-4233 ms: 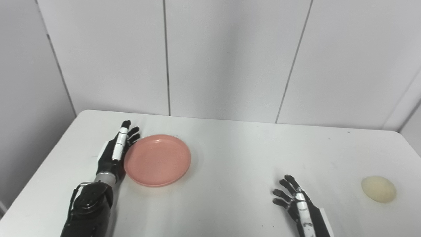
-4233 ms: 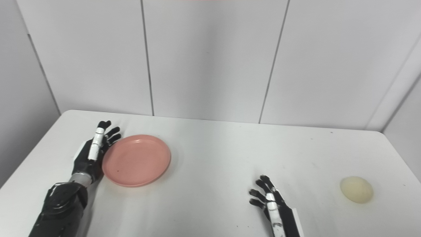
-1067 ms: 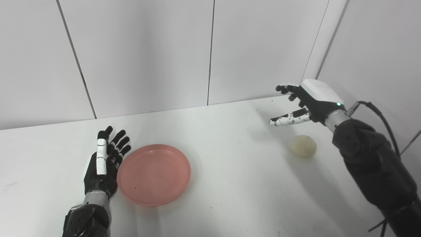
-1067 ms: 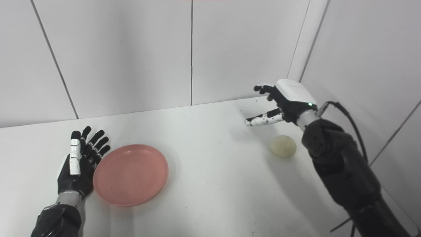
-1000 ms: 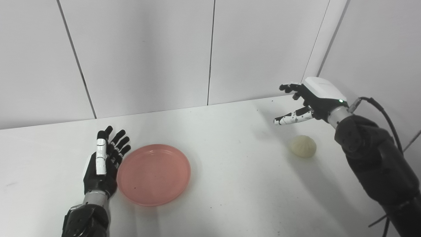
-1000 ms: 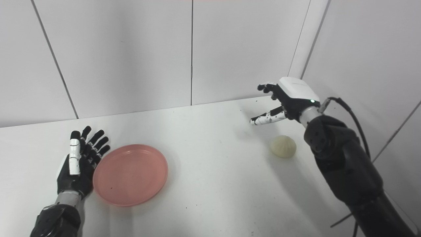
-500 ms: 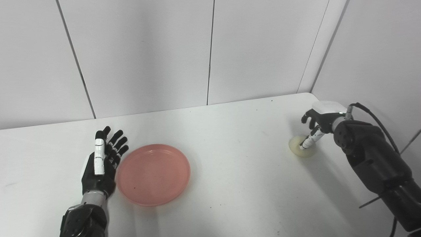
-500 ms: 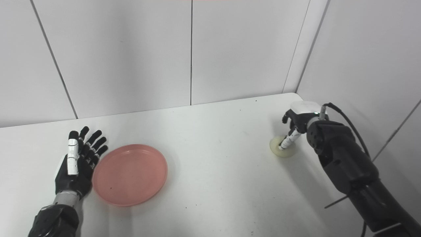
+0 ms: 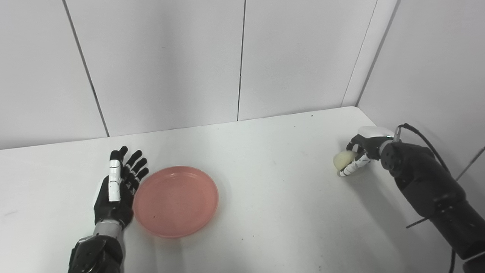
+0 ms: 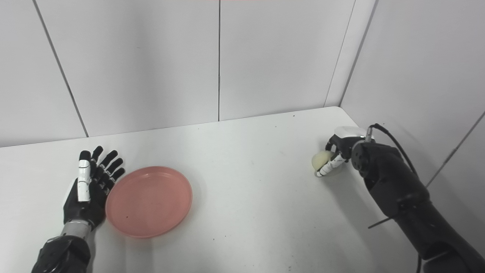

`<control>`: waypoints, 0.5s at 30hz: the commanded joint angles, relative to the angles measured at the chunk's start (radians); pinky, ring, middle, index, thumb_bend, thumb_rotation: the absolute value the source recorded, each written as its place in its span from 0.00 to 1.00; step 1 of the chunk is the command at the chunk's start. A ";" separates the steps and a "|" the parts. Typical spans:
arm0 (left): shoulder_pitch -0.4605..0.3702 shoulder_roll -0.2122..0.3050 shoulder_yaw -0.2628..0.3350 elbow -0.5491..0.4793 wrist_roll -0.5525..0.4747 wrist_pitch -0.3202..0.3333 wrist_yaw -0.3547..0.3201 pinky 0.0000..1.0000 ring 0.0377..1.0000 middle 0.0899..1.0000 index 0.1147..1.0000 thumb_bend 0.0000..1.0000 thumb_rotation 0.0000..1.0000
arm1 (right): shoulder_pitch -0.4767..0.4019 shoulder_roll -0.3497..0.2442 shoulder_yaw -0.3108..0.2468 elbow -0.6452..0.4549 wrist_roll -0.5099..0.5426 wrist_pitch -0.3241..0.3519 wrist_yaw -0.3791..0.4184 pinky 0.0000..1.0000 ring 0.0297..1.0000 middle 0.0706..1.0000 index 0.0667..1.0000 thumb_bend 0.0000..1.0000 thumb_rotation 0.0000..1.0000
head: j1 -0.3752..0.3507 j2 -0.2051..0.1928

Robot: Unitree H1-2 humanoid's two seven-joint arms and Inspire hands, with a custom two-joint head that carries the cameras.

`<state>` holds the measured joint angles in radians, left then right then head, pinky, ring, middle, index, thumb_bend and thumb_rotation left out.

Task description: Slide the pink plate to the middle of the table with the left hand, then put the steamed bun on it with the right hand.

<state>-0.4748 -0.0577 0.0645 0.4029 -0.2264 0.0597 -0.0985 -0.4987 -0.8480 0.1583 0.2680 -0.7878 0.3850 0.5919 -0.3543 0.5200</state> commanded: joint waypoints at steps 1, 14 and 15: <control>-0.013 0.000 -0.005 -0.007 0.008 0.010 -0.001 0.88 0.88 0.90 0.97 0.74 0.91 | 0.013 -0.009 -0.014 0.012 0.055 -0.054 -0.036 0.57 0.58 0.64 0.69 1.00 0.42 | 0.001 0.001; -0.010 -0.001 -0.007 -0.021 0.020 0.030 0.006 0.86 0.88 0.90 0.97 0.73 0.91 | 0.062 0.020 0.005 0.013 0.093 -0.088 -0.218 0.21 0.24 0.32 0.46 0.57 0.16 | 0.005 0.007; -0.011 -0.001 -0.006 -0.018 0.019 0.028 0.005 0.86 0.88 0.90 0.97 0.73 0.91 | 0.064 0.020 0.003 0.009 0.097 -0.087 -0.228 0.21 0.24 0.31 0.45 0.55 0.15 | 0.005 0.007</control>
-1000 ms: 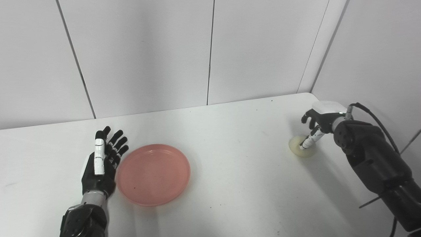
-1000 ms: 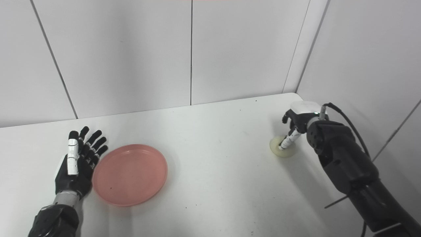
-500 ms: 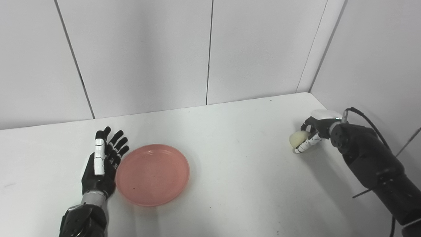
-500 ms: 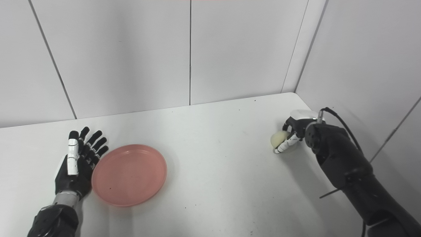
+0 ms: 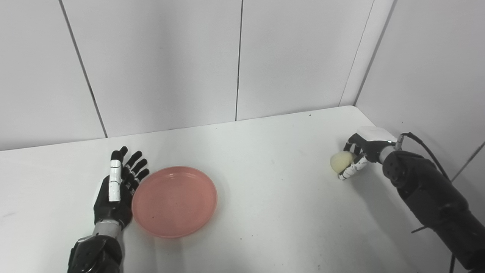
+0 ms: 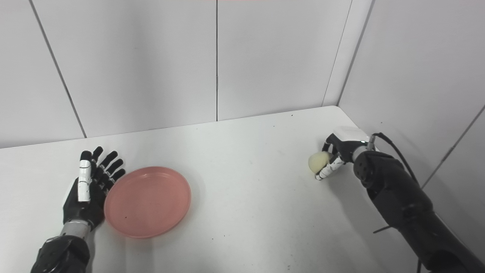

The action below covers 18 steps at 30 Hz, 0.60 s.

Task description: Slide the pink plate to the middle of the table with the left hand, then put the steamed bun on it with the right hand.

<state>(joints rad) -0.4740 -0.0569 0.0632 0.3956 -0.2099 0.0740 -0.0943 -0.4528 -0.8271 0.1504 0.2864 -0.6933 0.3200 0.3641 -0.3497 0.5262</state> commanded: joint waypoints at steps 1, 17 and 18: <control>-0.013 -0.002 -0.004 -0.008 0.002 0.012 0.000 0.86 0.88 0.90 0.97 0.73 0.91 | 0.018 -0.002 0.011 -0.011 0.007 -0.022 -0.006 0.21 0.25 0.31 0.45 0.53 0.14 | 0.001 0.001; -0.013 -0.014 -0.007 -0.013 0.010 0.022 0.017 0.87 0.88 0.90 0.97 0.71 0.91 | 0.018 -0.031 -0.072 -0.209 0.057 -0.077 -0.085 0.30 0.35 0.40 0.47 0.53 0.01 | 0.025 0.003; -0.013 -0.017 -0.008 -0.013 0.011 0.025 0.020 0.86 0.88 0.89 0.96 0.72 0.91 | 0.018 -0.027 -0.082 -0.237 0.061 -0.075 -0.086 0.31 0.36 0.41 0.47 0.53 0.01 | 0.036 0.005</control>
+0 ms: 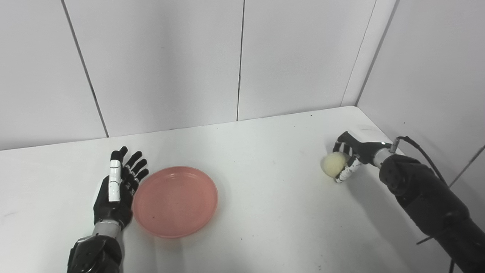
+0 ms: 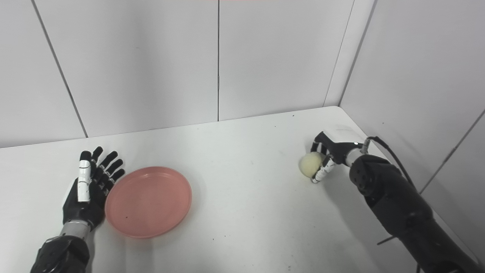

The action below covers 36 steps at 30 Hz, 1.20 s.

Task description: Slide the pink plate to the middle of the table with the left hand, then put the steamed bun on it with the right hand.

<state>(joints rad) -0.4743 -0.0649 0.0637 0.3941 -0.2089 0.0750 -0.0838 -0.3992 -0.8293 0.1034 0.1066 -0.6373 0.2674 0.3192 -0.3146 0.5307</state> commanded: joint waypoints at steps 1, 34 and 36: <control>-0.013 -0.011 -0.009 -0.013 0.012 0.027 0.013 0.86 0.88 0.89 0.96 0.72 0.91 | -0.038 -0.018 -0.041 -0.103 0.004 -0.015 -0.037 0.32 0.37 0.41 0.47 0.53 0.01 | 0.006 0.001; -0.010 -0.122 -0.081 0.023 0.115 0.011 0.090 0.84 0.87 0.87 1.00 0.69 0.94 | -0.217 0.363 0.095 -0.308 0.100 -0.069 0.025 0.34 0.37 0.42 0.48 0.53 0.00 | 0.357 0.019; -0.010 -0.125 -0.085 0.027 0.121 0.008 0.095 0.83 0.87 0.87 1.00 0.69 0.94 | -0.220 0.376 0.113 -0.303 0.091 -0.065 0.031 0.33 0.37 0.41 0.48 0.53 0.00 | 0.367 0.018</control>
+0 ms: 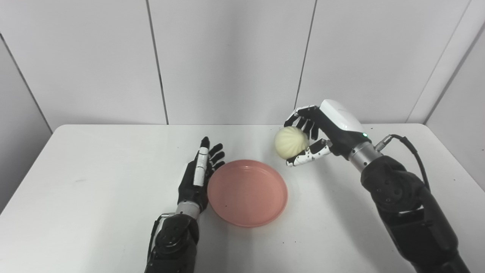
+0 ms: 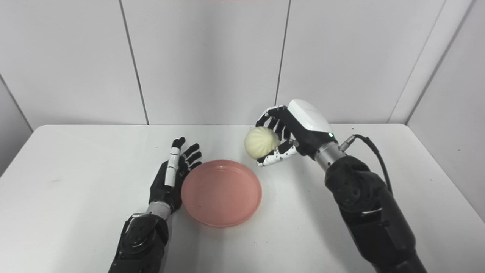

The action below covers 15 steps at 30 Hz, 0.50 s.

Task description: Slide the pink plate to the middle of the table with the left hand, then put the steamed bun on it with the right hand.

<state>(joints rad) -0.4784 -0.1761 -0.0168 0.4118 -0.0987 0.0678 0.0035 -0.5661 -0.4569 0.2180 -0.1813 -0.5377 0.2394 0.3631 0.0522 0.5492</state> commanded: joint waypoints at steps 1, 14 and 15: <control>-0.007 -0.015 -0.008 0.012 0.015 0.013 0.010 0.83 0.87 0.86 1.00 0.68 0.94 | -0.055 0.011 0.010 -0.010 -0.014 -0.037 -0.010 0.33 0.37 0.41 0.48 0.53 0.00 | 0.010 -0.001; -0.010 -0.022 -0.019 0.029 0.043 -0.008 0.016 0.81 0.85 0.87 0.99 0.66 0.97 | -0.034 0.082 0.086 0.065 -0.044 -0.059 -0.010 0.35 0.39 0.41 0.47 0.53 0.00 | 0.025 -0.003; -0.009 -0.022 -0.018 0.029 0.043 -0.007 0.016 0.81 0.85 0.87 0.99 0.66 0.97 | -0.033 0.086 0.088 0.071 -0.046 -0.062 -0.015 0.34 0.38 0.41 0.47 0.53 0.00 | 0.025 -0.003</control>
<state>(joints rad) -0.4809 -0.1882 -0.0332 0.4344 -0.0592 0.0435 0.0140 -0.5689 -0.3759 0.3106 -0.1051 -0.5755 0.2192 0.3768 0.0767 0.5461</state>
